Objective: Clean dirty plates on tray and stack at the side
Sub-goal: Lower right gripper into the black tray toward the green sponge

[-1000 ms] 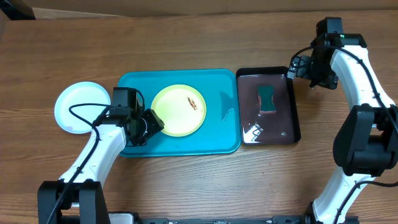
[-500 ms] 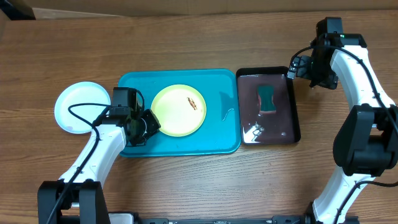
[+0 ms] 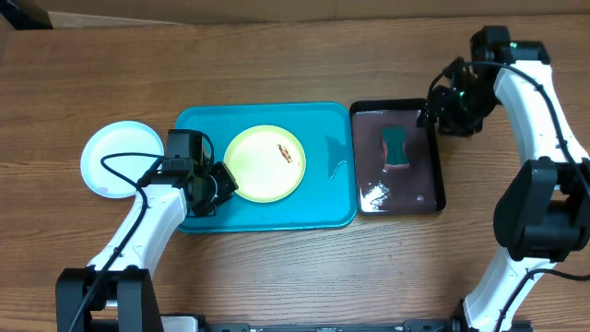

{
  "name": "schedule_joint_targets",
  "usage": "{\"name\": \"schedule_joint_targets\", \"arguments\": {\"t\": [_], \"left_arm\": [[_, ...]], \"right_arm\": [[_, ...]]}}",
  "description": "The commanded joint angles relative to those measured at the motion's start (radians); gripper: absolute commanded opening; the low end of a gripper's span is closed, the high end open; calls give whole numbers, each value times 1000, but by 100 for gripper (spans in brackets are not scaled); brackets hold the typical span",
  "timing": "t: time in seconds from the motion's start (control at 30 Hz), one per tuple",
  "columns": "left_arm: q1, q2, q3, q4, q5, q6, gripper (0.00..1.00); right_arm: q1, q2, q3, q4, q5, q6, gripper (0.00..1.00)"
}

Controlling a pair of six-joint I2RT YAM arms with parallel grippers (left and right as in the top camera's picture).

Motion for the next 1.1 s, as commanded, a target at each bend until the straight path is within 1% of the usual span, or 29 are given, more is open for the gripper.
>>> {"name": "schedule_joint_targets", "arguments": {"t": [0.0, 0.07, 0.17, 0.27, 0.33, 0.6, 0.77, 1.0, 1.03, 1.07], "left_arm": [[-7, 8, 19, 4, -10, 12, 7], [-7, 8, 19, 3, -10, 12, 9], [-7, 8, 19, 3, -10, 12, 11], [-7, 8, 19, 3, -10, 12, 13], [-7, 8, 19, 3, -10, 12, 13], [-7, 8, 19, -1, -10, 12, 13], [-7, 8, 19, 0, -10, 12, 13], [-7, 8, 19, 0, -10, 12, 13], [-7, 8, 19, 0, -10, 12, 12], [-7, 8, 19, 0, -10, 12, 12]], "right_arm": [[45, -63, 41, -26, -77, -44, 40], [82, -67, 40, -60, -17, -46, 42], [140, -66, 18, -66, 97, -17, 53], [194, -64, -29, 5, 234, 67, 56], [239, -56, -94, 92, 337, 108, 61], [286, -42, -276, 272, 414, 112, 68], [283, -42, -365, 332, 417, 112, 69], [284, -41, -496, 484, 412, 112, 69], [284, -40, -512, 506, 412, 112, 68], [284, -40, -525, 525, 412, 111, 58]]}}
